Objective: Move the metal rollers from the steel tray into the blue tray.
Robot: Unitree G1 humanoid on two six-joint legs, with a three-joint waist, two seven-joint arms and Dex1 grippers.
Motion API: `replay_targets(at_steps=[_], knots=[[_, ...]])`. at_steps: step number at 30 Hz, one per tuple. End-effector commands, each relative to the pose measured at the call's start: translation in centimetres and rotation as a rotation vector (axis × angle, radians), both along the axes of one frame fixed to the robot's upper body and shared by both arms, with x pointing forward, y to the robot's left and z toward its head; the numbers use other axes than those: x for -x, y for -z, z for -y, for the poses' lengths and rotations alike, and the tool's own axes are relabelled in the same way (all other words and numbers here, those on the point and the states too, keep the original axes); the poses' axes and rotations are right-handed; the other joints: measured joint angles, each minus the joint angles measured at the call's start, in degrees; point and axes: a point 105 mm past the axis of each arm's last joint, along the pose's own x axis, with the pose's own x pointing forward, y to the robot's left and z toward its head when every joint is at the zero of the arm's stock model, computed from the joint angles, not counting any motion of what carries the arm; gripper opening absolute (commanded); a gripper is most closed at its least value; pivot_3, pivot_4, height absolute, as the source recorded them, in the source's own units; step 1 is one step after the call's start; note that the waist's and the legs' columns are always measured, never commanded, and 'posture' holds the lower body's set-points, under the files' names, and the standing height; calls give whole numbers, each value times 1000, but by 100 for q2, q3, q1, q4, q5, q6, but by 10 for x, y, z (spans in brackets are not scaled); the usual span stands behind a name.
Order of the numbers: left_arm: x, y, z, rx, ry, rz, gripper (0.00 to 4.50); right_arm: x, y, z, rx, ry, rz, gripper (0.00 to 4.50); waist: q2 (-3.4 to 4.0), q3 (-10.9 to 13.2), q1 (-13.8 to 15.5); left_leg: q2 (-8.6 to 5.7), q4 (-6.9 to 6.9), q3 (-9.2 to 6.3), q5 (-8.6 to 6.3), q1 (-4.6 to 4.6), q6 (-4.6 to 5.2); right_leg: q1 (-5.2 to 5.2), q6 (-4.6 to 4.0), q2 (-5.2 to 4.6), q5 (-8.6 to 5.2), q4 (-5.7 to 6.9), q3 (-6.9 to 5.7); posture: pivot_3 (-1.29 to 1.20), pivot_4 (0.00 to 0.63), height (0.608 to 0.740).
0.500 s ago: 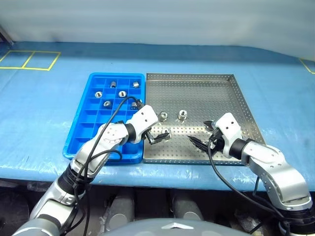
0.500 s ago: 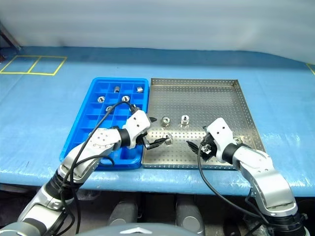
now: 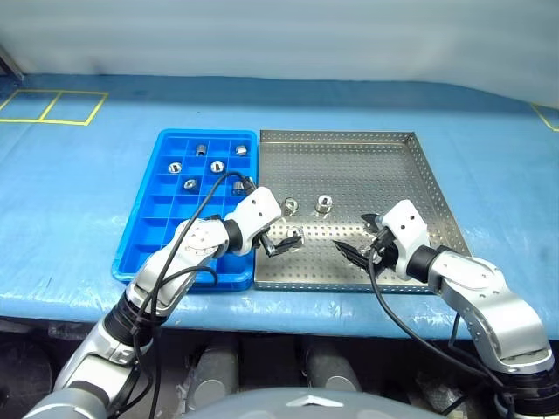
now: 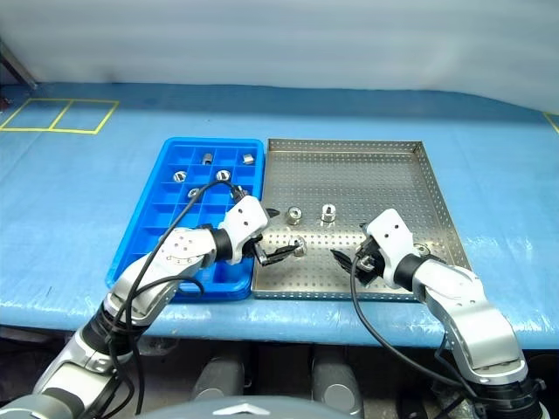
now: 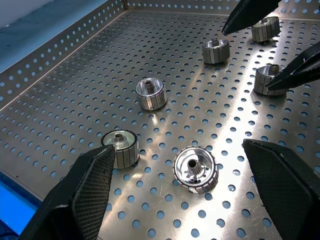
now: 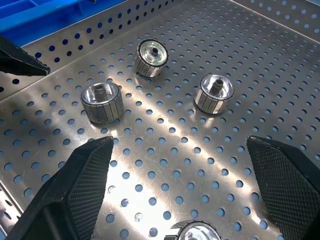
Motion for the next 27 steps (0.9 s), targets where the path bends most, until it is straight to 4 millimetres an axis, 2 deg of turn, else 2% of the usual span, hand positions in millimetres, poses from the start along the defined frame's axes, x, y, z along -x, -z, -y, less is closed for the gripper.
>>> replay_targets(at_steps=[1, 19, 27], knots=[[0, -9, 2, 13, 8, 40, 4480, -1, -9, -2, 7, -11, 46, 4492, 0, 0, 0, 0, 0, 0, 0, 0, 0, 0, 0, 0, 0, 0, 0, -2, 150, 740], [-4, 1, 8, -78, 38, 42, 4480, 2, -6, -4, 4, 8, 52, 4492, 0, 0, -3, 0, 1, 0, 0, 0, 0, 0, 0, 0, 0, 0, 0, -20, 150, 740], [-9, 19, 20, -199, 76, 39, 4480, 2, -5, -6, 0, 14, 56, 4492, 0, 0, -8, -1, 1, 0, 0, 1, 0, 1, 0, 1, 0, 0, 0, -30, 150, 740]])
